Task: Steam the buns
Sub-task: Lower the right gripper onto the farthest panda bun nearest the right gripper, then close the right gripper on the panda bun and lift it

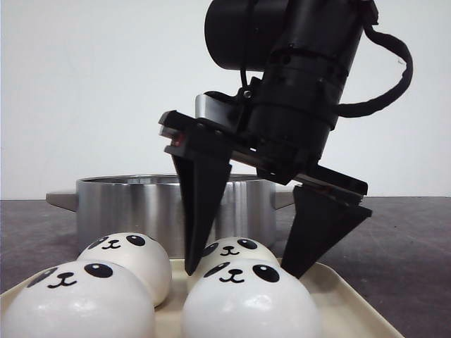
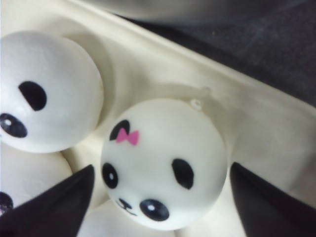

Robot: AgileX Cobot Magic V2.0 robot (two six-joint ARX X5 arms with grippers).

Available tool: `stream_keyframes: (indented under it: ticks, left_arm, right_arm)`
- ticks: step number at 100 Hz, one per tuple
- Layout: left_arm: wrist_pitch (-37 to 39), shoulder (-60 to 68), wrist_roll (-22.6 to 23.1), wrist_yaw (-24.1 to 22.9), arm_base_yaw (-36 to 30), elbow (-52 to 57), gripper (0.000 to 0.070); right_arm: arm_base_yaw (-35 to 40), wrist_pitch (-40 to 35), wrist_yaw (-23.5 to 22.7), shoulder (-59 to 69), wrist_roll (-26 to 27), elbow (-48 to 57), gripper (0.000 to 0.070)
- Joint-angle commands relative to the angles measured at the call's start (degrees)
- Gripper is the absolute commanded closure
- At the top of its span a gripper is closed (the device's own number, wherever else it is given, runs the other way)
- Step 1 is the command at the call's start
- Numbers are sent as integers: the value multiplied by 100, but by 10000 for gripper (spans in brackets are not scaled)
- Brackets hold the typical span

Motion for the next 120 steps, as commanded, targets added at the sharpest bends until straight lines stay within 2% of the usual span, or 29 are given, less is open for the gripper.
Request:
stream_keyframes:
  ticks: [1,6,15,21,25,26,36,59,86,103,120]
  left_arm:
    - [35,17,55,-17,-37,42,68]
    - [26,17,57,-17,-52,39,69]
    - [26,17,57,-17,-85,39,68]
    - [17,17,55,-15,-105,39,68]
    - [4,17,55,-17,-107,39,68]
    - [0,17,55,-17,-107,39,68]
    - [-87,17,57,-17,-107,39,68]
    - [-136,11,57,-271,-144,39,68]
    - [-90,11,55,-273,-144,39,68]
    - [-61,11,55,-273,-144,39,68]
    - [-50,13,55,-275,-144,39,68]
  right_arm:
    - [68,46,-2,157,103,66,221]
    - [68,33,-4,199,195,66,245]
    - [68,-22,-4,247,238,66,388]
    - [68,-31,0,262,236,66,524]
    - [68,-28,2,262,236,66,683]
    - [68,-26,7,262,234,66,700]
    - [105,22,190,249,227,68,694]
    - [269,48,190,-387,227,199,694]
    - [629,-369,216,-1410,232,855,694]
    - [643,-407,616,-1604,149,1646,694]
    - [393,-361,1115,-1322,-367,2433,695]
